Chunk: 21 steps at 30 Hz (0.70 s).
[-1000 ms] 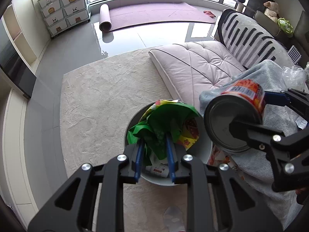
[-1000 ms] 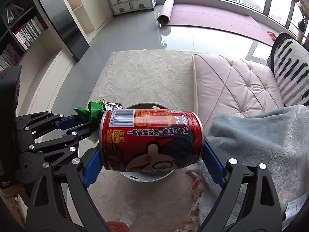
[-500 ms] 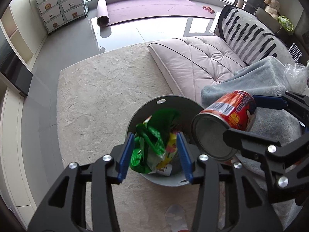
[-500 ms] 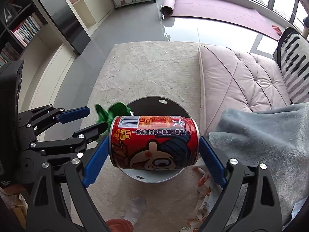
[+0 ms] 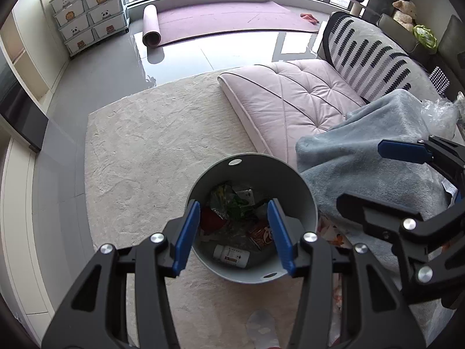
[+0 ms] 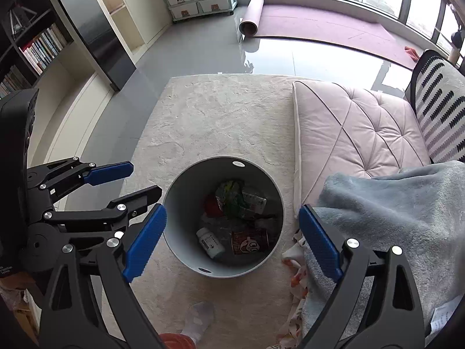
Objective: Collect trash
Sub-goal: 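Carry the snack bag and red can over the grey bin and open both tools, then move both tools back over the table toward the bubble wrap and papers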
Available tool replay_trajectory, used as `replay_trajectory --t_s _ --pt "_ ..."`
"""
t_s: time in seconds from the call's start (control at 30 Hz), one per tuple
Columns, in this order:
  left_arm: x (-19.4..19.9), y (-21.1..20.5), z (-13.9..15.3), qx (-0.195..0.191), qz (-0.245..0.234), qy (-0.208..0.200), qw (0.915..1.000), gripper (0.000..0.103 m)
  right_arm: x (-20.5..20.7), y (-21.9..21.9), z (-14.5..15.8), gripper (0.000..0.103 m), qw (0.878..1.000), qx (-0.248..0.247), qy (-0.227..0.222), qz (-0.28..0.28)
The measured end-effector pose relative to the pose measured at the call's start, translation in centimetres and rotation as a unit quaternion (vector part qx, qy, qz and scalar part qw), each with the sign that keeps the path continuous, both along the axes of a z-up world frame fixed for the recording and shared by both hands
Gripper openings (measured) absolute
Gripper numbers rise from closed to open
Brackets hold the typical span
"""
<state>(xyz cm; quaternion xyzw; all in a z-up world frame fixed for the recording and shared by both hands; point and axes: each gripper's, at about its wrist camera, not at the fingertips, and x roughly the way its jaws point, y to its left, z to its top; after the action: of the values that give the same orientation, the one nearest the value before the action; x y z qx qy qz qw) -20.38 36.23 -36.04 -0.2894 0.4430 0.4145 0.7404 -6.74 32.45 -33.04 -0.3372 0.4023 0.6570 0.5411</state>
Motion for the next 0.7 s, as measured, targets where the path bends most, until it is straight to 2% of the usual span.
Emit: replay_trajectory --t_s 0.17,0.37,0.5,0.7 --pt "2.4 -0.8 1.6 0.006 -0.032 -0.005 0.9995 0.051 2.4 -2.2 1.7 0.089 0.999 0.013 -0.021 -0.031" --pt "7.8 -2.3 4.5 0.016 -0.102 -0.024 0.9943 0.052 8.2 -6.7 4.5 0.089 0.991 0.024 -0.041 -0.126" --pt "13.4 -4.1 6.4 0.022 -0.17 -0.036 0.9846 0.052 13.4 -10.4 6.7 0.089 0.977 0.031 -0.05 -0.206" --pt "22.8 -7.2 9.1 0.036 -0.265 -0.048 0.9625 0.052 21.5 -16.1 9.6 0.089 0.946 0.042 -0.061 -0.315"
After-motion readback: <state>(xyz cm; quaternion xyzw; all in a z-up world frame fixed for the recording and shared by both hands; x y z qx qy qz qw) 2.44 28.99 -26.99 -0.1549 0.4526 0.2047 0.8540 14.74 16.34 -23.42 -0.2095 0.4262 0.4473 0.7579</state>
